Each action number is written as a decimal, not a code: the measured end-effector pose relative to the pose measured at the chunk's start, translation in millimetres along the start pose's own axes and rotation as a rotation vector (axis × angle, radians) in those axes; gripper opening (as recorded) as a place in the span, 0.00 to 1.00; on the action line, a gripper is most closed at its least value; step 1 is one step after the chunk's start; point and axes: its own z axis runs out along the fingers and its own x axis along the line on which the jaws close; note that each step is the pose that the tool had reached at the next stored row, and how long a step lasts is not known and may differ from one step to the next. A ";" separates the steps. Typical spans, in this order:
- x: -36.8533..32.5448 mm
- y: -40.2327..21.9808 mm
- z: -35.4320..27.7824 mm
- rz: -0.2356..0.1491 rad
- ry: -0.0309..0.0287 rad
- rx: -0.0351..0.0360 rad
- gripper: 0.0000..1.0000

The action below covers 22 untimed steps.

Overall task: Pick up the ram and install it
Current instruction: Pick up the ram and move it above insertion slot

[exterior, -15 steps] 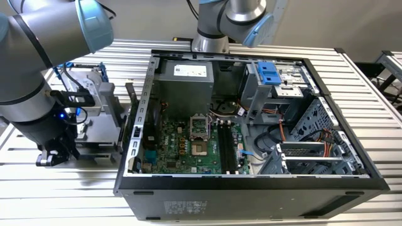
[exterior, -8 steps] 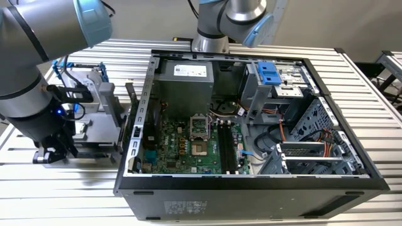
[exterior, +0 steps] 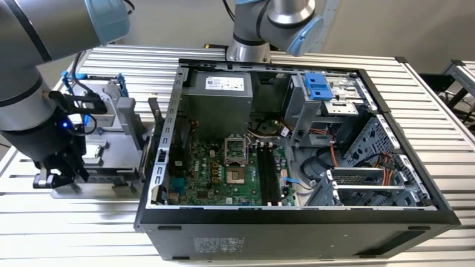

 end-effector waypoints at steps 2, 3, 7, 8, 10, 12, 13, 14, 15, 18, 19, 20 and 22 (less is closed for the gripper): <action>-0.1 0.0 -4.1 0.000 0.0000 0.0000 0.00; -0.1 0.0 -6.2 0.000 0.0000 0.0000 0.00; -0.2 0.0 -14.6 0.000 0.0000 0.0000 0.00; -0.2 0.0 -17.0 0.000 0.0000 0.0000 0.00; -0.3 0.1 -22.3 0.000 0.0001 0.0000 0.00; -0.4 0.1 -27.6 0.000 0.0000 0.0000 0.00; -0.4 0.1 -29.8 0.000 0.0000 0.0000 0.00; -0.5 0.2 -32.1 0.000 0.0000 0.0000 0.00; -0.5 0.2 -34.3 0.000 0.0000 0.0000 0.00; -0.6 0.2 -40.5 0.000 0.0000 0.0000 0.00; -0.6 0.2 -42.5 0.000 0.0000 0.0000 0.00; -0.7 0.3 -44.7 0.000 0.0000 0.0000 0.00; -0.7 0.3 -48.8 0.000 0.0000 0.0000 0.00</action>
